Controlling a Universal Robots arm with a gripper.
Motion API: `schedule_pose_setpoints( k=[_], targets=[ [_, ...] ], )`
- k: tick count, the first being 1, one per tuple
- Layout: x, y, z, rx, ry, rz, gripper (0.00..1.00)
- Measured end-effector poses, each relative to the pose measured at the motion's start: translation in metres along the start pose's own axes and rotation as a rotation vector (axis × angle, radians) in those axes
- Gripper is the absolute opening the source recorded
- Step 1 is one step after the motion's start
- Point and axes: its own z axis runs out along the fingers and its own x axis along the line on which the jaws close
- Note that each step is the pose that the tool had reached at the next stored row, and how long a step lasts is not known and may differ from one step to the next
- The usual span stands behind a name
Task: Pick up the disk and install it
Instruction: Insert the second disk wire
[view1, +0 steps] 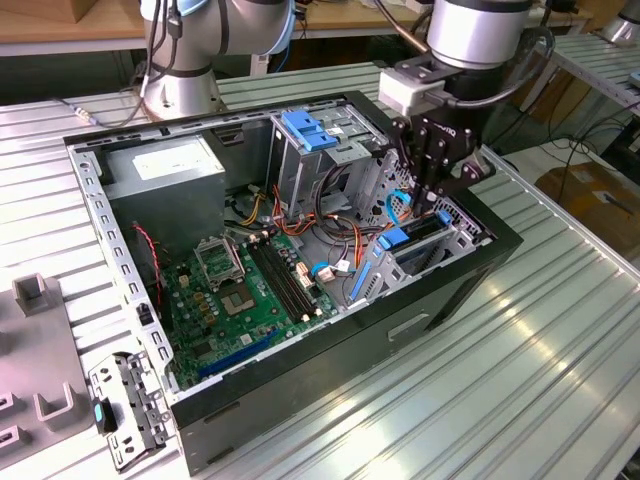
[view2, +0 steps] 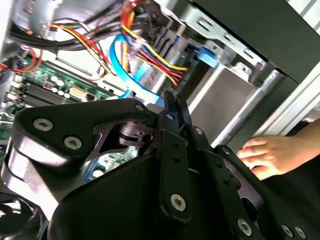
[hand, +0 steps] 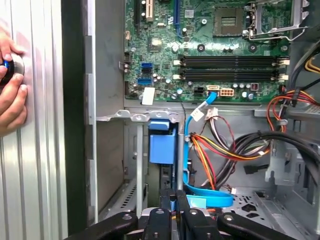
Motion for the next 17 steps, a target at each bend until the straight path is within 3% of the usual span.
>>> schedule_pose_setpoints(
  k=[5,13,17],
  targets=[
    [0.0039,0.0003,0.0029,-0.0020,-0.0001,0.000,0.16],
    [-0.0031,0.0006,0.0073,-0.0043,0.0035,0.005,0.16],
    [-0.0036,-0.0001,0.0093,-0.0106,0.0086,0.043,0.16]
  ],
)
